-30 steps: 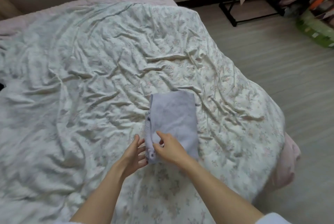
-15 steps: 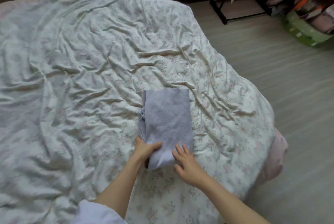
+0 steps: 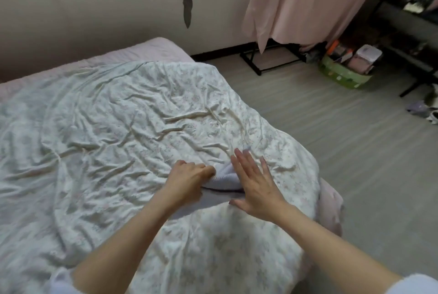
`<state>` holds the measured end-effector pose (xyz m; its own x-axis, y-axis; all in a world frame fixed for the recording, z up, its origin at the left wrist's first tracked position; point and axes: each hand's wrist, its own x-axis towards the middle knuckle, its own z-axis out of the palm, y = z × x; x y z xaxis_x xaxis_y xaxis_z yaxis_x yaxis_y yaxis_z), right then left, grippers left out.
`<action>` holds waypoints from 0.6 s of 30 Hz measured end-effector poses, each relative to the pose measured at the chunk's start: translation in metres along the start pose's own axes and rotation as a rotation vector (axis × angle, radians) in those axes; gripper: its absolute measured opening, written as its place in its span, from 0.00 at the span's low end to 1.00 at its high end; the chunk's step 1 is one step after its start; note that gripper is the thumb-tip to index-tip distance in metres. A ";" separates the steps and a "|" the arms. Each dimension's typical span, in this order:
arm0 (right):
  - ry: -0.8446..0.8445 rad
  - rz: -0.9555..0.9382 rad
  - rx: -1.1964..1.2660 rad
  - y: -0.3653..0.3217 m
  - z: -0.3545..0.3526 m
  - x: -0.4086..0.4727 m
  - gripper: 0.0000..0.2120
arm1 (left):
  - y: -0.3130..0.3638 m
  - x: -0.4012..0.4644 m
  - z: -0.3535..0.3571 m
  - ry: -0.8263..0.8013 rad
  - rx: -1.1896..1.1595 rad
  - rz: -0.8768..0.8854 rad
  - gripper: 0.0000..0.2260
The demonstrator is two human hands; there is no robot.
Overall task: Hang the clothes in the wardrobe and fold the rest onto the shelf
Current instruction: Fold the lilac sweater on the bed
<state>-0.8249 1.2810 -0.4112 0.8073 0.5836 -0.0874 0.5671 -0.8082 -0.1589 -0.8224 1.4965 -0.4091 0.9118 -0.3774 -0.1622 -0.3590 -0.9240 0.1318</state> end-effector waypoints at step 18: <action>0.439 0.558 0.288 0.091 -0.182 -0.180 0.22 | 0.269 0.075 -0.219 0.380 0.157 0.514 0.24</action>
<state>-0.8889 1.0883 -0.2308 0.9865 -0.0384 0.1589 0.0398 -0.8862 -0.4615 -0.8072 1.2334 -0.1720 0.6129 -0.7516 0.2437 -0.7663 -0.6406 -0.0485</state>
